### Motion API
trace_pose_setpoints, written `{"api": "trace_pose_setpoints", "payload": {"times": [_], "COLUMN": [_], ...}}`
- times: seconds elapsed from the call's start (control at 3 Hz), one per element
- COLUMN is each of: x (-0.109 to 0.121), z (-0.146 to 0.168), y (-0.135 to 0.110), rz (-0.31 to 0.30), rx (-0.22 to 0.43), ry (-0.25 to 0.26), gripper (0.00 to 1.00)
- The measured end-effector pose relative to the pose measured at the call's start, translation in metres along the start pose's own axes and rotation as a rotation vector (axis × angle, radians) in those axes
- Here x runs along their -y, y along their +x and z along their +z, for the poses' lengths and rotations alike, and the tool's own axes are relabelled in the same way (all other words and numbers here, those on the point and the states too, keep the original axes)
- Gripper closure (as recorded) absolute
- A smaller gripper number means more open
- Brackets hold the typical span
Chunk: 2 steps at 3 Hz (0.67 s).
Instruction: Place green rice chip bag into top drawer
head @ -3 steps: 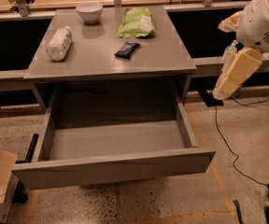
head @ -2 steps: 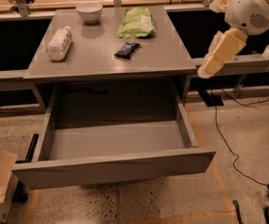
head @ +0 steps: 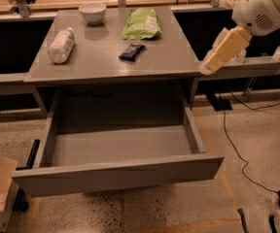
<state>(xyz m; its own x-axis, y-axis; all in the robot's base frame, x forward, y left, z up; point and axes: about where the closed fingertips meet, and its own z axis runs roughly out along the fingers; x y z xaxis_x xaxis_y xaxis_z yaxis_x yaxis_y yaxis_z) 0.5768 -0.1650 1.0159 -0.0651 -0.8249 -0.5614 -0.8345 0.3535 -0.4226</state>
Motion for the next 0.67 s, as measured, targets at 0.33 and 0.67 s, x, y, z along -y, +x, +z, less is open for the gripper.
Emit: {"api": "trace_pose_setpoints", "payload": {"times": [0.33, 0.67], "x": [0.029, 0.065], "z": [0.038, 0.083], "y": [-0.013, -0.02], "rz": [0.019, 0.043], "rx": [0.089, 0.165], "ry": [0.005, 0.004], "gripper": [0.0, 0.0]}}
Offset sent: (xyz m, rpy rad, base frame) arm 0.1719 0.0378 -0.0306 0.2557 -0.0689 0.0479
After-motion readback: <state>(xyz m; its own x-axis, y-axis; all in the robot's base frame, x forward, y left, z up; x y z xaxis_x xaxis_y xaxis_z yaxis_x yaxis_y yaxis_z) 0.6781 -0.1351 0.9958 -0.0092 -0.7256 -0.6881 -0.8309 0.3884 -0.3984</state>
